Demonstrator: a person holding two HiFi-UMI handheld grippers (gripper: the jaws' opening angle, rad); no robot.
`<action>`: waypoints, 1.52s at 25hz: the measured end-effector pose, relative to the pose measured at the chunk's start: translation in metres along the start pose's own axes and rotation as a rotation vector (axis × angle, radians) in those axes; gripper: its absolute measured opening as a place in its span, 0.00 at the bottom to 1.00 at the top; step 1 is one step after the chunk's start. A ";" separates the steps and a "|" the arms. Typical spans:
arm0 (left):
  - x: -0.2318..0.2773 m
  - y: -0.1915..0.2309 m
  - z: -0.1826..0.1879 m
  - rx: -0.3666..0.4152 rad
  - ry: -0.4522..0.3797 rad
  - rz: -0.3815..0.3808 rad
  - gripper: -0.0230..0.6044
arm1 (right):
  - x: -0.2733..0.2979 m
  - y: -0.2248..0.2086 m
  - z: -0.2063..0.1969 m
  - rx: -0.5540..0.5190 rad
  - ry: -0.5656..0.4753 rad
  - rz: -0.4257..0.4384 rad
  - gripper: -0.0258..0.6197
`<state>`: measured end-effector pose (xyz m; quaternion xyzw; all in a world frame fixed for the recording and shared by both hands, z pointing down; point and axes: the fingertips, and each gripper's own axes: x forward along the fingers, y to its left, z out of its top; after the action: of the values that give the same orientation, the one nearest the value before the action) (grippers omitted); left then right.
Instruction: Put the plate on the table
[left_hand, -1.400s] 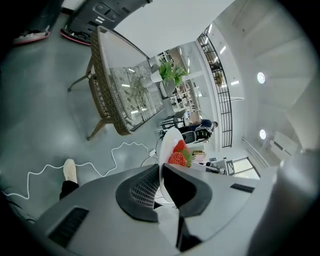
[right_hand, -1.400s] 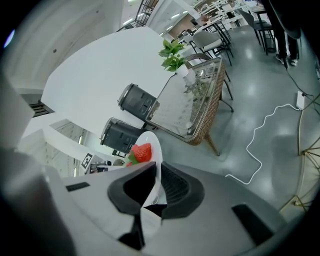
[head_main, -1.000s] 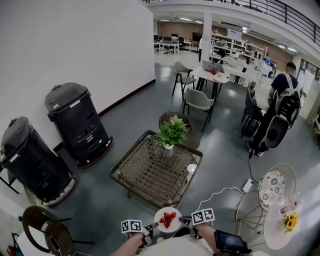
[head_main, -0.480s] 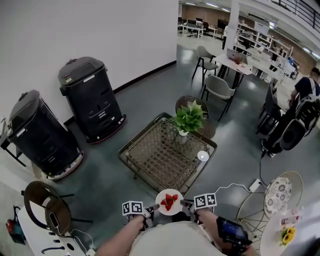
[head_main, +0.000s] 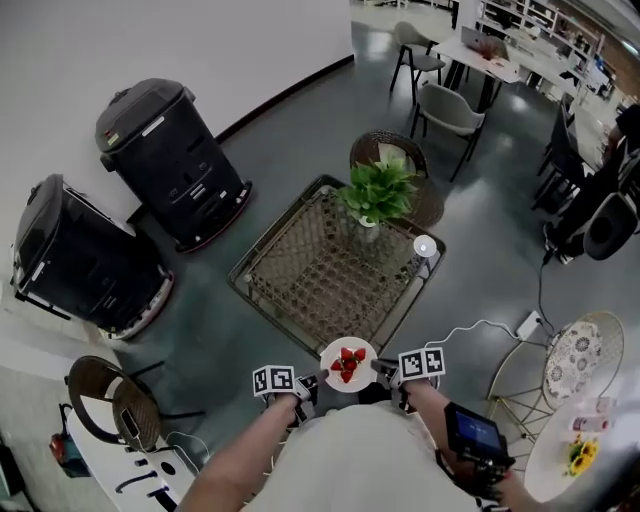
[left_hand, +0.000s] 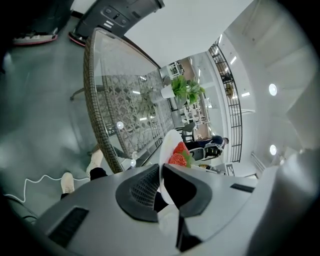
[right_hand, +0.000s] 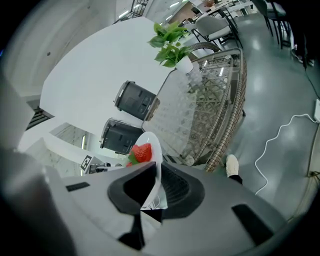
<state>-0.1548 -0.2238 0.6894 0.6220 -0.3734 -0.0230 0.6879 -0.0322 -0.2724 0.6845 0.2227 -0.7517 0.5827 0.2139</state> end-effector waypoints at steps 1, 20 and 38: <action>0.007 0.000 0.003 -0.006 0.005 0.000 0.06 | 0.000 -0.006 0.005 0.008 0.000 0.000 0.09; 0.065 0.027 0.051 -0.081 -0.009 0.072 0.06 | 0.036 -0.063 0.058 0.063 0.151 -0.009 0.09; 0.098 0.071 0.114 -0.085 -0.046 0.233 0.06 | 0.098 -0.098 0.111 -0.017 0.278 -0.025 0.09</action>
<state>-0.1765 -0.3523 0.7926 0.5439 -0.4575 0.0271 0.7030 -0.0615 -0.4108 0.7928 0.1473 -0.7169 0.5990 0.3250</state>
